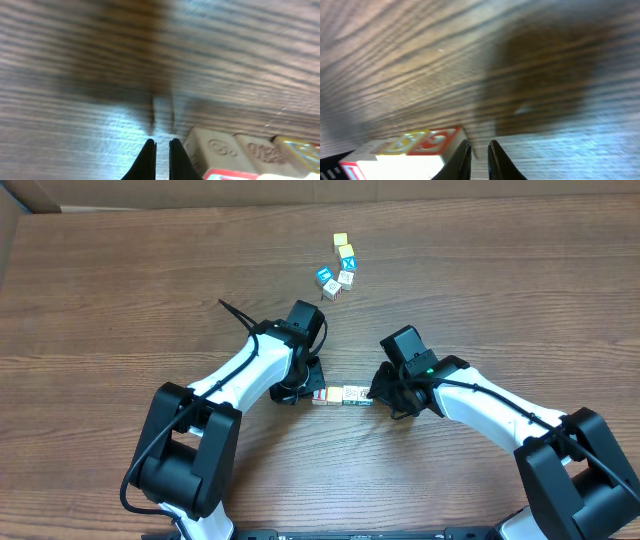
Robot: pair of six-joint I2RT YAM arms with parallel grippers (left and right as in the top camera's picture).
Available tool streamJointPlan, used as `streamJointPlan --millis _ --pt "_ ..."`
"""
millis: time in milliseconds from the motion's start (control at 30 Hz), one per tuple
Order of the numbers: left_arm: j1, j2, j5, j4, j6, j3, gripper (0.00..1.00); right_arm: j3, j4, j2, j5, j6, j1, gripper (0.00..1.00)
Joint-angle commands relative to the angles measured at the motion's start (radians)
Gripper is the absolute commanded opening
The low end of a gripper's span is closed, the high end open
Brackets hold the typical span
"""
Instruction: Flip 4 blocks
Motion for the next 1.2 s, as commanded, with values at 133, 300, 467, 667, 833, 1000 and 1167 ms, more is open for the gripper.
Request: streamJointPlan --millis 133,300,467,667,833,1000,1167 --pt "0.045 -0.066 -0.054 -0.041 0.032 0.022 0.04 0.152 -0.186 0.005 0.064 -0.075 -0.045 0.15" --pt "0.052 -0.134 -0.056 -0.050 0.069 0.022 0.04 0.233 -0.315 0.005 0.134 -0.119 -0.045 0.15" --pt "0.052 -0.141 -0.082 -0.068 0.068 0.021 0.04 0.228 -0.329 0.006 0.134 -0.143 -0.044 0.10" --pt "0.040 -0.126 -0.082 -0.083 0.069 0.014 0.04 0.211 -0.319 0.011 0.135 -0.143 -0.043 0.04" --pt "0.028 -0.126 -0.086 -0.069 0.068 -0.006 0.04 0.197 -0.297 0.013 0.135 -0.143 -0.042 0.04" --pt "0.023 -0.126 -0.159 -0.052 0.068 -0.007 0.04 0.179 -0.283 0.013 0.150 -0.143 -0.042 0.04" --pt "0.023 -0.126 -0.164 -0.048 0.068 -0.007 0.04 0.157 -0.267 0.013 0.154 -0.143 -0.042 0.04"
